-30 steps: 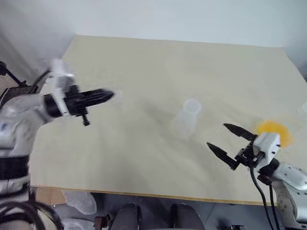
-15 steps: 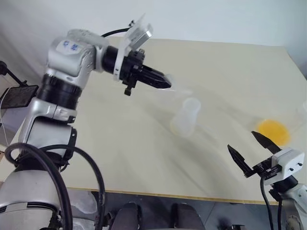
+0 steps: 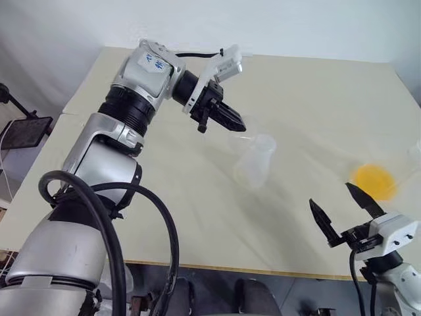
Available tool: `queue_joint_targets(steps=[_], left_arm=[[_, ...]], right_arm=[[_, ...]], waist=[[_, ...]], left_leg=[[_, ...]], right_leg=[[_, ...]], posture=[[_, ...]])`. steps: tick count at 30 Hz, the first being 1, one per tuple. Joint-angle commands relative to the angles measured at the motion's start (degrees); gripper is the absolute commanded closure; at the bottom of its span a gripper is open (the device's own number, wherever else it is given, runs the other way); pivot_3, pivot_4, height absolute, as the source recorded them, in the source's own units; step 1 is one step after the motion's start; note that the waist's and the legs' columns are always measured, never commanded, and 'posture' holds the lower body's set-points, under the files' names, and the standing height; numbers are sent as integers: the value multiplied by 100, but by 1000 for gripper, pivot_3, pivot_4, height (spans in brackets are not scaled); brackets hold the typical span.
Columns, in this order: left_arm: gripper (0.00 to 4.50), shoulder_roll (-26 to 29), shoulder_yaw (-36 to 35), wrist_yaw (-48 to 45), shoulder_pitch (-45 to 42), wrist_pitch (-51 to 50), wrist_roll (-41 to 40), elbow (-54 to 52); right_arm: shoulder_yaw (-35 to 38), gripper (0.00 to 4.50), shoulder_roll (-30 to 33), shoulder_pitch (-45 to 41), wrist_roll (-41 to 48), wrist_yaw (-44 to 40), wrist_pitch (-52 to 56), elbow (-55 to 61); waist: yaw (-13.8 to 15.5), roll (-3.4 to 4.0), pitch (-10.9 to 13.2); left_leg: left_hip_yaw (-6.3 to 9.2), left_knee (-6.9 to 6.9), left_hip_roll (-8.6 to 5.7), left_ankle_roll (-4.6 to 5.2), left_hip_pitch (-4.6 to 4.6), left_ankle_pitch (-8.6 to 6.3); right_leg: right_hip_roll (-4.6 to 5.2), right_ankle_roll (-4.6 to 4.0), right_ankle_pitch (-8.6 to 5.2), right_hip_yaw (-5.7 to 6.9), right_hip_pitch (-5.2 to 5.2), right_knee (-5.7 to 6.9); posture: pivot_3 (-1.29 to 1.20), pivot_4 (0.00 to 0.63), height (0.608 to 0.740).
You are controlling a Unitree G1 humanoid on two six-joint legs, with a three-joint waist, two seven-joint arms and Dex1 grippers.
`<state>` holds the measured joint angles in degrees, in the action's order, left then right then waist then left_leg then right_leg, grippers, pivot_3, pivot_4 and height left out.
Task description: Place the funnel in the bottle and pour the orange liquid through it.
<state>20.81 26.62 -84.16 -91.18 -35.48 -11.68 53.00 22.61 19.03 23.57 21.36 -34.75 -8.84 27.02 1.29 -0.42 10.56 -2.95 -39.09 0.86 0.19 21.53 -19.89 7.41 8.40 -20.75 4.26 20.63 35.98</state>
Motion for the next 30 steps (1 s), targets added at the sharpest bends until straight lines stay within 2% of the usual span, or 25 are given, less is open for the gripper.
queue_joint_targets(steps=[1,9,12,18,25,26,30], left_arm=[[4469,-174,-131,-239,-439,331,354,471],[4469,-604,-499,-166,-711,755,730,1134],[3897,-750,-754,95,-768,890,778,1310],[2087,-955,-1091,329,-784,1168,877,1502],[185,-1137,-1388,642,-661,1423,966,1556],[20,-1160,-1437,602,-628,1528,954,1534],[20,-1094,-1842,335,-473,1632,675,1403]], right_arm=[[-70,0,-105,99,-53,206,-133,333],[-268,0,-187,109,-157,402,-175,411],[-267,0,-205,162,-165,458,-198,451],[-274,0,-215,265,-191,577,-268,490],[-386,0,-251,281,-258,689,-311,515],[-401,0,-258,280,-265,701,-318,514],[-409,0,-257,286,-273,742,-341,521]], waist=[[0,0,0],[1,-1,0],[0,-1,0],[0,-1,1],[2,-1,1],[3,-1,1],[-3,-1,1]], left_leg=[[-1,0,0,0,0,0],[-7,-1,-1,0,1,0],[-6,-1,0,1,1,0],[-6,-1,-2,1,1,0],[-7,-2,-2,2,1,0],[-6,-2,-2,2,1,0],[-7,-2,-2,2,1,0]], right_leg=[[0,0,0,0,0,0],[0,0,0,1,1,1],[0,0,0,2,2,5],[3,0,0,2,2,8],[2,0,0,2,3,10],[2,0,0,2,3,10],[2,0,0,3,3,11]], posture=[[0,150,740],[0,150,740],[0,150,740],[0,150,740],[0,150,740],[0,150,740],[0,150,740]])
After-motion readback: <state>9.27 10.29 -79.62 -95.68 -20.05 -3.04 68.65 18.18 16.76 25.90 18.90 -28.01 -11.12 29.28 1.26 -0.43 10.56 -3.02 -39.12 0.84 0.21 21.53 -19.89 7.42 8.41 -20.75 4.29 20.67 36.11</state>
